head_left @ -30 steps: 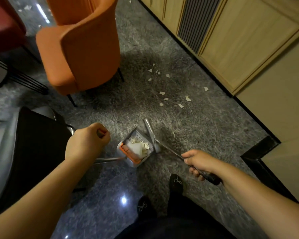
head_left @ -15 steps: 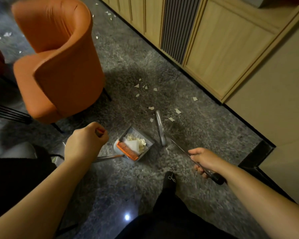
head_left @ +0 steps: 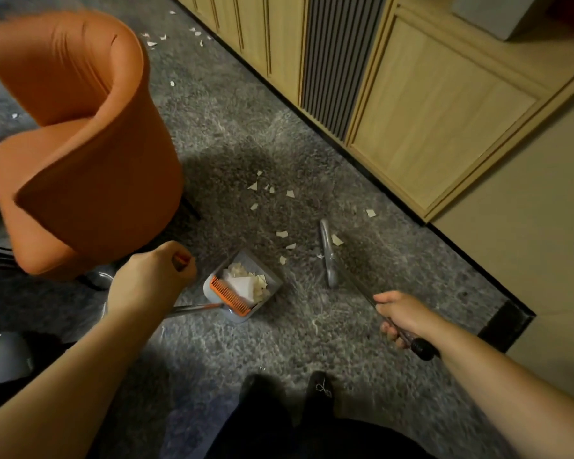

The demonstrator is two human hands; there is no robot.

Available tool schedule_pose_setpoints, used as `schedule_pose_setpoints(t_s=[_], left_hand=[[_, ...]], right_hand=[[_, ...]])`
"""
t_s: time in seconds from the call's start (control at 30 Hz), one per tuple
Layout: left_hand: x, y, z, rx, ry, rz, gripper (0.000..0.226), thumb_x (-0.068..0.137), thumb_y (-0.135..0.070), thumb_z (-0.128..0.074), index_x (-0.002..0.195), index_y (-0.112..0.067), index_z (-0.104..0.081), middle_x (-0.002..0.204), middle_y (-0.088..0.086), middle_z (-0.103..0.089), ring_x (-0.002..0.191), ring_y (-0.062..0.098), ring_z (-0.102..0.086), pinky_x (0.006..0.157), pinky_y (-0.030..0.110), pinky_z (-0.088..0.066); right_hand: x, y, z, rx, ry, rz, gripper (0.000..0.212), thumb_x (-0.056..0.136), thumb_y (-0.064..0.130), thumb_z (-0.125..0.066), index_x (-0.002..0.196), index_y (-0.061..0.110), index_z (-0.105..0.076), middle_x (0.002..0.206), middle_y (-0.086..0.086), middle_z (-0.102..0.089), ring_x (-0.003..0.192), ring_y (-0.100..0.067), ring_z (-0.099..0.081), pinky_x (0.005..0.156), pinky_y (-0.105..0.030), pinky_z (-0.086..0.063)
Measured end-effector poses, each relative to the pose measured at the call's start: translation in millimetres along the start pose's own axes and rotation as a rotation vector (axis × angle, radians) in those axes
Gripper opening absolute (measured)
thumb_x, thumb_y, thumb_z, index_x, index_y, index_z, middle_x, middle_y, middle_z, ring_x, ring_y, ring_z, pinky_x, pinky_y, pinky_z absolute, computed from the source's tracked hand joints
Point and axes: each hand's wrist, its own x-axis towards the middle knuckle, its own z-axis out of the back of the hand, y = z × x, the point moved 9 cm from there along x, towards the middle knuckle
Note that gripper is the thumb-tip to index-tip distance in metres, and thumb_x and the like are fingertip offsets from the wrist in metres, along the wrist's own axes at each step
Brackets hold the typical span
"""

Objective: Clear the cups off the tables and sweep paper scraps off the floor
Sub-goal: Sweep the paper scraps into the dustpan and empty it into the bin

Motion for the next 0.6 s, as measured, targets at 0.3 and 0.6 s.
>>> schedule_pose_setpoints(t_s=[0.3, 0.6], left_hand=[[114, -27, -4, 0.128, 0.071, -0.172, 0.013, 0.092, -0.037, -0.062, 0.099, -0.027, -0.062, 0.069, -0.002, -0.061, 0.057, 0.018, -0.058, 0.054, 0.036, -0.056], [194, -64, -26, 0.177, 0.176, -0.28, 0.012, 0.091, -0.039, -0.062, 0.094, -0.028, -0.061, 0.07, -0.003, -0.06, 0.061, 0.016, -0.057, 0.056, 0.035, -0.054]], right_hand=[[42, 48, -8, 0.113, -0.061, -0.05, 0.042, 0.101, 0.01, -0.042, 0.142, 0.015, -0.037, 0.056, -0.011, -0.045, 0.042, -0.017, -0.04, 0.038, -0.018, -0.03], [76, 87, 18, 0.139, -0.123, -0.057, 0.038, 0.101, 0.007, -0.041, 0.139, 0.011, -0.042, 0.06, -0.012, -0.045, 0.046, -0.019, -0.04, 0.034, -0.016, -0.03]])
